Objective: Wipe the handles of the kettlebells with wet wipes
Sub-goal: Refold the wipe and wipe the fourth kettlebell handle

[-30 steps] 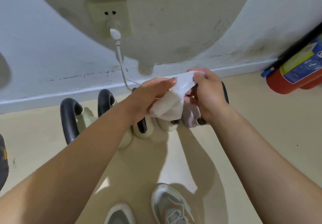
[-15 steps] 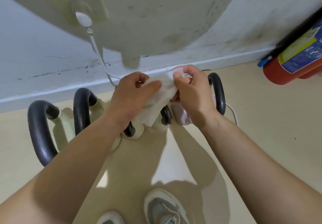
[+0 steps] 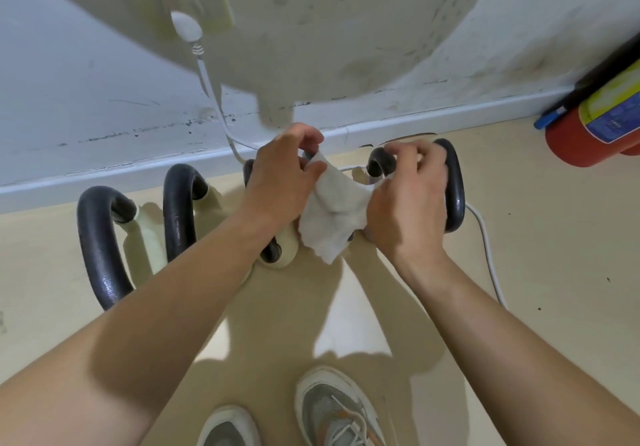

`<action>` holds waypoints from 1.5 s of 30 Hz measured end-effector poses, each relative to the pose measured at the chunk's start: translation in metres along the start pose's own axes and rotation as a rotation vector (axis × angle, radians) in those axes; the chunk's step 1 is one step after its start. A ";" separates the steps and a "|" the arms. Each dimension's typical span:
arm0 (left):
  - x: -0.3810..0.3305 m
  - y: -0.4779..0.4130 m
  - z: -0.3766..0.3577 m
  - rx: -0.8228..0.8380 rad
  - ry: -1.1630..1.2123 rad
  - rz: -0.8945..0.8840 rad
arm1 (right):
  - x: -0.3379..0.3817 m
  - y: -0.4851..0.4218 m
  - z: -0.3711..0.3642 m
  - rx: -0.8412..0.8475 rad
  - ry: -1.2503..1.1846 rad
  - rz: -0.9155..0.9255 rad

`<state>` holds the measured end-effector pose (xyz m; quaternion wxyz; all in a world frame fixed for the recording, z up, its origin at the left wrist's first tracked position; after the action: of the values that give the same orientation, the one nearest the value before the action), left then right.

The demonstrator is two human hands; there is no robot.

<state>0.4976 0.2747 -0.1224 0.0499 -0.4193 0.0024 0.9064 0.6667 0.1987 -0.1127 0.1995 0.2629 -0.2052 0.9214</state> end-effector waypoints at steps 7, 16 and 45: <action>0.024 0.000 -0.002 -0.108 0.389 0.246 | 0.048 0.030 -0.041 0.133 0.344 0.556; 0.027 0.013 0.020 -0.219 0.307 0.200 | -0.011 0.016 -0.051 0.331 -0.348 -0.303; 0.051 0.072 -0.023 -0.235 0.814 0.853 | 0.039 0.016 -0.081 0.665 0.005 -0.180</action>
<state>0.4759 0.2068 -0.1788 -0.3700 -0.6974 0.0890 0.6073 0.5958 0.2346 -0.1577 0.1838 0.3283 0.1308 0.9173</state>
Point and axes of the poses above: each hand's wrist, its own y-axis away from the middle knuckle, its own z-axis out of the back of the hand, x = y × z, the point moved 8 cm from there along -y, towards the middle knuckle, and after that the axes turned 6 degrees about -x, right-handed, at the moved point
